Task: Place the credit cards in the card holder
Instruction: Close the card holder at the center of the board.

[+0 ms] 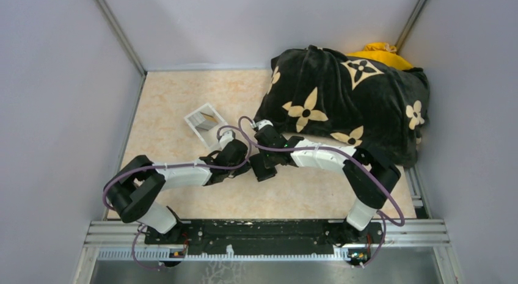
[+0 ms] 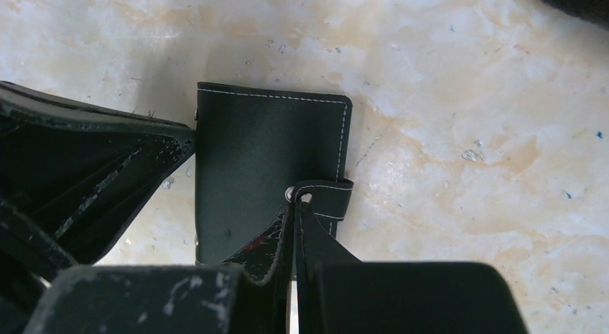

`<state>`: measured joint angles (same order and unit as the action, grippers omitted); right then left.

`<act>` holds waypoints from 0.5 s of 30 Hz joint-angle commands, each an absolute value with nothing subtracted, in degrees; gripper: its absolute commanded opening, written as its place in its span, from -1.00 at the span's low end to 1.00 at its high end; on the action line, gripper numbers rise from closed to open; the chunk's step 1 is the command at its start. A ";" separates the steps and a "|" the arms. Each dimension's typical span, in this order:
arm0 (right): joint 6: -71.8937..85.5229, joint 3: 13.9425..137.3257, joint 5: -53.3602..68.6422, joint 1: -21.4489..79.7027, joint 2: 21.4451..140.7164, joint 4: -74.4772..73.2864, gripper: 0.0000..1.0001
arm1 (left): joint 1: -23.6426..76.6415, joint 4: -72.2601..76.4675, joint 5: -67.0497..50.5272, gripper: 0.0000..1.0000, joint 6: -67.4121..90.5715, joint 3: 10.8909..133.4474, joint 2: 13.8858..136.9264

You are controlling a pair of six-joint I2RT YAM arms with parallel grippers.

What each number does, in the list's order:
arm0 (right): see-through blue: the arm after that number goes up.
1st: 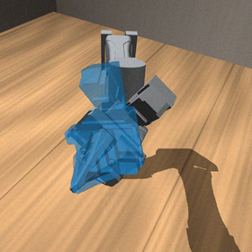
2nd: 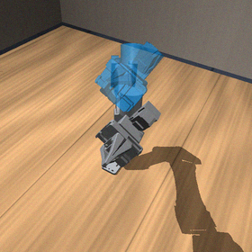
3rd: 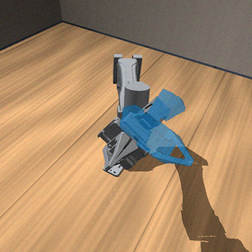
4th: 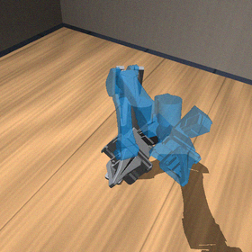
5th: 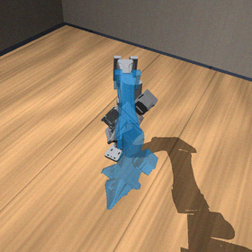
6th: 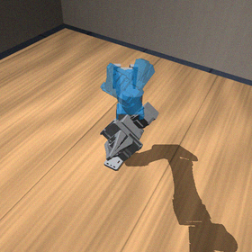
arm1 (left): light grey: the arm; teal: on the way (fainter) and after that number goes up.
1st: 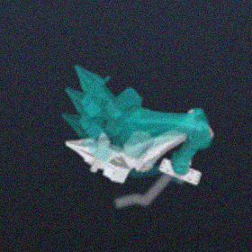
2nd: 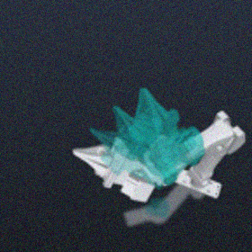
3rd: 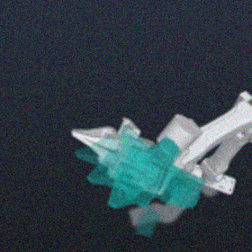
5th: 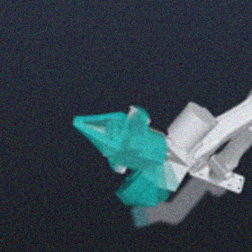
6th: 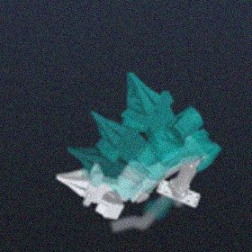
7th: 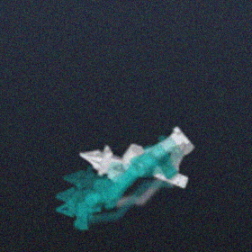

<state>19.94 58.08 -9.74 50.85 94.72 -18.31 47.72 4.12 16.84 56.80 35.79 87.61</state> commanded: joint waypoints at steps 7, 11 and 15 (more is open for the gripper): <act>19.19 61.70 -8.44 50.80 98.13 -15.64 -1.00 | 47.11 -1.71 15.69 -1.00 54.80 34.72 90.70; 19.12 62.01 -8.07 50.85 98.52 -15.47 -1.00 | 47.01 -1.58 15.59 -1.00 54.77 34.46 90.65; 19.07 62.21 -7.57 50.80 98.26 -15.51 -1.00 | 46.86 -1.43 15.49 -1.00 54.73 34.63 91.20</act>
<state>19.49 59.44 -8.91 50.83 97.97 -17.30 47.29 4.40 16.19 56.71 35.88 87.83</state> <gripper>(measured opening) 0.007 0.004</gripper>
